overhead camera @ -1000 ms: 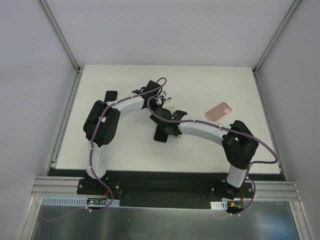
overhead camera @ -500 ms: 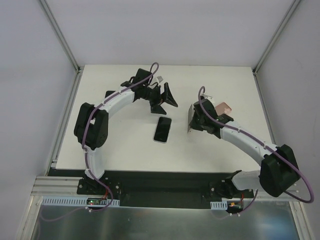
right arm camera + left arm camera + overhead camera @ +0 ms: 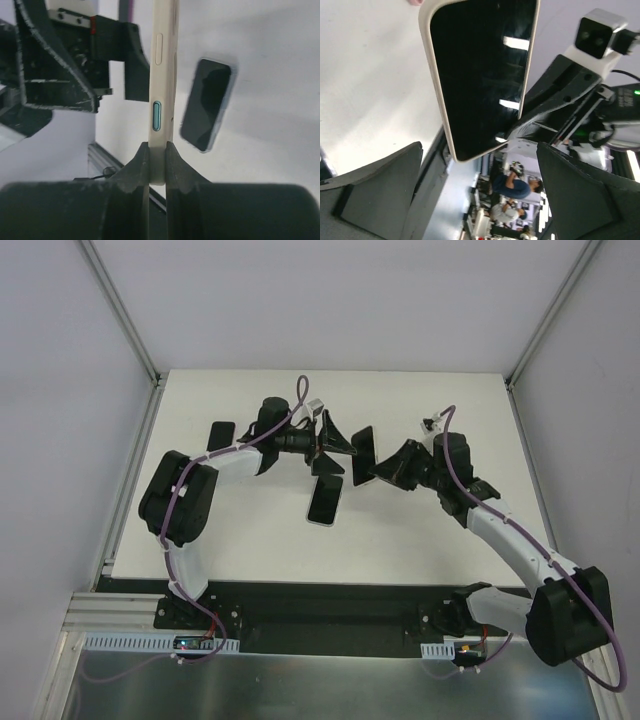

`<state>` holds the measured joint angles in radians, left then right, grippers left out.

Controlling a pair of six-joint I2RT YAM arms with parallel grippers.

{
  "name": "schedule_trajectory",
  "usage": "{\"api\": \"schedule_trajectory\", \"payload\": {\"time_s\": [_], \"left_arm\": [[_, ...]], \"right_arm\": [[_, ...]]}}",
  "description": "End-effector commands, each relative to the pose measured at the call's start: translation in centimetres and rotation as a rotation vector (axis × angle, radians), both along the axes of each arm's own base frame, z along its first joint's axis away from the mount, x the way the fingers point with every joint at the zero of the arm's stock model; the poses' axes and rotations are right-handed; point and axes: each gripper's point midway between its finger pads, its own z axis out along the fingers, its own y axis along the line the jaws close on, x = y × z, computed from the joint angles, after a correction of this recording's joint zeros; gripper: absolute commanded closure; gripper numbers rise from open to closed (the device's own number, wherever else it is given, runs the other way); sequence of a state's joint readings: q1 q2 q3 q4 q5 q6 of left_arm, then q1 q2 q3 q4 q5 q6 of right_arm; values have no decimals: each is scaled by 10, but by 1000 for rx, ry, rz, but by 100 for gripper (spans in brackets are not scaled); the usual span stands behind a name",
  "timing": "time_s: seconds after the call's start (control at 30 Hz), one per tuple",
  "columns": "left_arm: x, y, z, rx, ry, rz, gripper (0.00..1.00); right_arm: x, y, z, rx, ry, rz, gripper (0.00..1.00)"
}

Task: Take the phone out of the phone case
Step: Adjust the phone.

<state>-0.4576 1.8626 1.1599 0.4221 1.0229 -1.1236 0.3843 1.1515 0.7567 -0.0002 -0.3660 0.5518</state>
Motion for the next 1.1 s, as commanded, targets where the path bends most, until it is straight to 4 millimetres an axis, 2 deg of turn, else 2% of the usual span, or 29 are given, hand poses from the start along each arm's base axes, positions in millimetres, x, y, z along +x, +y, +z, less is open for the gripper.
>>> {"api": "schedule_trajectory", "payload": {"time_s": [0.0, 0.13, 0.23, 0.37, 0.4, 0.47, 0.5, 0.63, 0.7, 0.8, 0.93, 1.07], "left_arm": [[1, 5, 59, -216, -126, -38, 4], [0, 5, 70, -242, -163, -40, 5], [2, 4, 75, -266, -164, -36, 13], [2, 4, 80, -298, -161, -34, 35], [2, 4, 82, -303, -158, -33, 46], [2, 4, 85, -310, -159, -26, 61], [1, 6, 90, -315, -169, -23, 77], [-2, 8, 97, -314, -177, -9, 100], [-3, 11, 101, -307, -170, 3, 100], [-4, 16, 102, -284, -173, 26, 100], [-4, 17, 107, -285, -198, 27, 100], [-7, 14, 119, -324, -215, 10, 77]], "right_arm": [[-10, 31, 82, 253, -190, 175, 99], [-14, 37, 89, 310, -178, 213, 99], [-15, 41, 89, 345, -154, 229, 98], [-16, 42, 88, 380, -133, 220, 98], [-16, 41, 87, 388, -123, 210, 99], [-14, 42, 83, 391, -96, 206, 99], [-15, 44, 79, 393, -72, 208, 99], [-9, 45, 53, 380, 40, 176, 99], [-8, 42, 41, 351, 80, 139, 96], [-8, 33, 33, 269, 79, 94, 91], [-10, 33, 47, 271, 36, 106, 99], [-9, 42, 57, 325, 38, 146, 99]]}}
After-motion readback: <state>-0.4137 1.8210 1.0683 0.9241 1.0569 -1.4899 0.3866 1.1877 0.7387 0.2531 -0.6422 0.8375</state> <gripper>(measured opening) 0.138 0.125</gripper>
